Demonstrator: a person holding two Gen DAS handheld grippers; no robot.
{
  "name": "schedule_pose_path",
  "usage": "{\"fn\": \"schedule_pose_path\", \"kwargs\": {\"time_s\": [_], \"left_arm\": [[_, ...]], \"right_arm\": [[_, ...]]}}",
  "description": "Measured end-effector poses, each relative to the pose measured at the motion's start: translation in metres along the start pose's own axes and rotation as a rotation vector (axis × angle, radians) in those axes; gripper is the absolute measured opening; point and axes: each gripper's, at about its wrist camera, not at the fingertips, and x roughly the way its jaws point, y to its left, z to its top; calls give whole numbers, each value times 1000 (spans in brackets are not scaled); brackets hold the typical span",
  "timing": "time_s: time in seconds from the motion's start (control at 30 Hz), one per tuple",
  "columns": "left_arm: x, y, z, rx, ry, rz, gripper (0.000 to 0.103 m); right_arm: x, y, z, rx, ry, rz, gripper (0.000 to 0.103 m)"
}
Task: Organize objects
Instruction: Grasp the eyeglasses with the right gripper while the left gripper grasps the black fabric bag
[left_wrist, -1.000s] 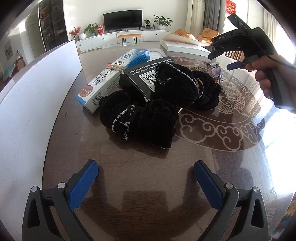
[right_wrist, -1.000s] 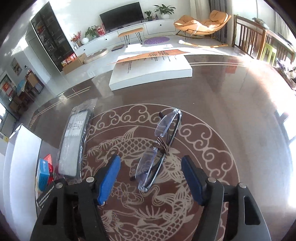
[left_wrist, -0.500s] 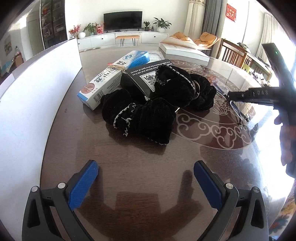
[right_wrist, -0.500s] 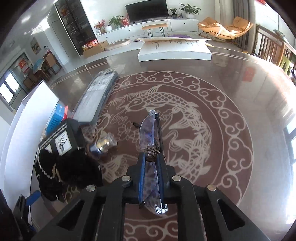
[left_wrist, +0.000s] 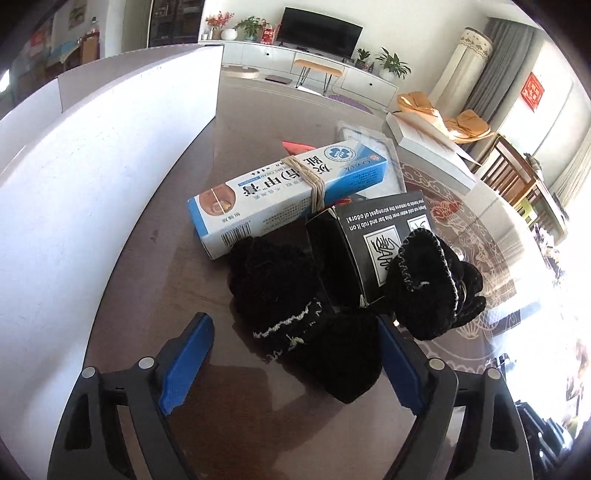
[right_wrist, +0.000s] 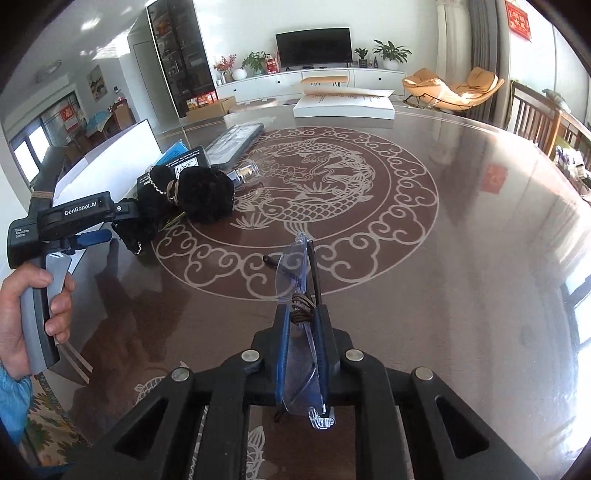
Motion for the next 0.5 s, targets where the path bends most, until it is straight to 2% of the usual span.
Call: {"fn": "schedule_pose_path", "kwargs": {"time_s": [0.1, 0.2, 0.33, 0.43, 0.47, 0.5], "left_arm": [[-14, 5, -25, 113, 33, 51, 85], [-26, 13, -44, 152, 57, 99, 85], [-41, 10, -33, 145, 20, 0, 86], [-31, 2, -8, 130, 8, 1, 91], [-23, 1, 0, 115, 12, 26, 91], [-13, 2, 7, 92, 24, 43, 91]], "right_arm": [[-8, -6, -9, 7, 13, 11, 14], [-15, -11, -15, 24, 38, 31, 14], [-15, -9, -11, 21, 82, 60, 19], [-12, -4, -1, 1, 103, 57, 47], [-10, -1, 3, -15, 122, 48, 60], [-8, 1, 6, -33, 143, 48, 63]]}}
